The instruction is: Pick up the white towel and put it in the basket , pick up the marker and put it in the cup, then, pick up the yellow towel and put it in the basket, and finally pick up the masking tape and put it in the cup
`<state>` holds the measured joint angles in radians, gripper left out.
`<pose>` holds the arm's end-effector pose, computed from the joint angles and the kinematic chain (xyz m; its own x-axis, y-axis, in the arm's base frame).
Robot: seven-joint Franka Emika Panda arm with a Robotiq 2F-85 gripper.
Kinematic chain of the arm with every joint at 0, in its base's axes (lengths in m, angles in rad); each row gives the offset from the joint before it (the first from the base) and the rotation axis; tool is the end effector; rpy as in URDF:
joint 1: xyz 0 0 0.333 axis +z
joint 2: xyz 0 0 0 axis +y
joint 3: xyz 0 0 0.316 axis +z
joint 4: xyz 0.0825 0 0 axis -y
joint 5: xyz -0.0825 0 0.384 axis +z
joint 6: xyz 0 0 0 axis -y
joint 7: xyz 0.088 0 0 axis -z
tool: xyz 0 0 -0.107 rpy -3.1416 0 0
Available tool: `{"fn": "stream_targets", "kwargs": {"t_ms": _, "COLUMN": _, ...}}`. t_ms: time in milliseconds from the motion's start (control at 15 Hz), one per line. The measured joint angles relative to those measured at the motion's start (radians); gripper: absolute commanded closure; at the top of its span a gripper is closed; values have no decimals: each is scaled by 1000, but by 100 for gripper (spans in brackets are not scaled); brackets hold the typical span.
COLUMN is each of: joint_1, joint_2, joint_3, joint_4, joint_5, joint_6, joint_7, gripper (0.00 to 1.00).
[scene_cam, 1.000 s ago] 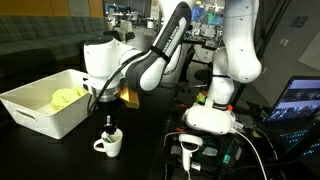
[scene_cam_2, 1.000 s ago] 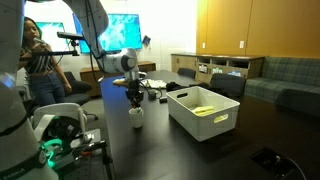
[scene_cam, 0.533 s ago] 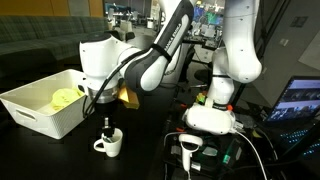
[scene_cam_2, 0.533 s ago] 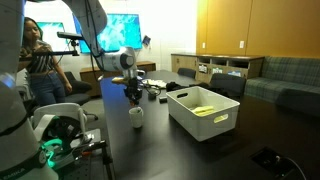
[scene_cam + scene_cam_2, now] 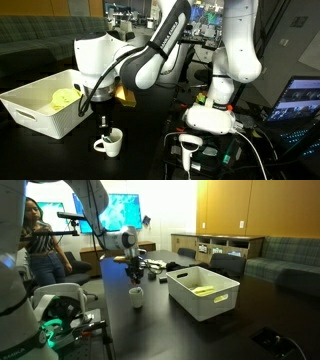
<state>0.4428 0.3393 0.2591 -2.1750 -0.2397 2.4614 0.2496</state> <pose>0.4260 0.3611 0.2358 0.8087 0.5877 -0.0241 0.5879 -0.8063 0.0660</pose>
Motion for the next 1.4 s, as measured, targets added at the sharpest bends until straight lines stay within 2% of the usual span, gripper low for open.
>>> {"fn": "stream_targets", "kwargs": {"t_ms": 400, "joint_1": -10, "joint_2": 9, "joint_3": 0, "joint_4": 1, "joint_5": 22, "joint_6": -24, "joint_7": -42, "gripper": 73}}
{"fn": "stream_targets", "kwargs": {"t_ms": 467, "joint_1": -11, "joint_2": 10, "joint_3": 0, "joint_4": 1, "joint_5": 23, "joint_6": -27, "joint_7": -47, "gripper": 52}}
{"fn": "stream_targets", "kwargs": {"t_ms": 533, "joint_1": -11, "joint_2": 12, "joint_3": 0, "joint_4": 1, "joint_5": 24, "joint_6": -30, "joint_7": -51, "gripper": 23}}
{"fn": "stream_targets", "kwargs": {"t_ms": 600, "joint_1": -11, "joint_2": 14, "joint_3": 0, "joint_4": 2, "joint_5": 24, "joint_6": -34, "joint_7": -54, "gripper": 22}}
{"fn": "stream_targets", "kwargs": {"t_ms": 800, "joint_1": -11, "joint_2": 19, "joint_3": 0, "joint_4": 2, "joint_5": 24, "joint_6": -40, "joint_7": -64, "gripper": 1}}
{"fn": "stream_targets", "kwargs": {"t_ms": 1400, "joint_1": -32, "joint_2": 5, "joint_3": -2, "joint_4": -10, "joint_5": 36, "joint_6": -41, "joint_7": -77, "gripper": 0}}
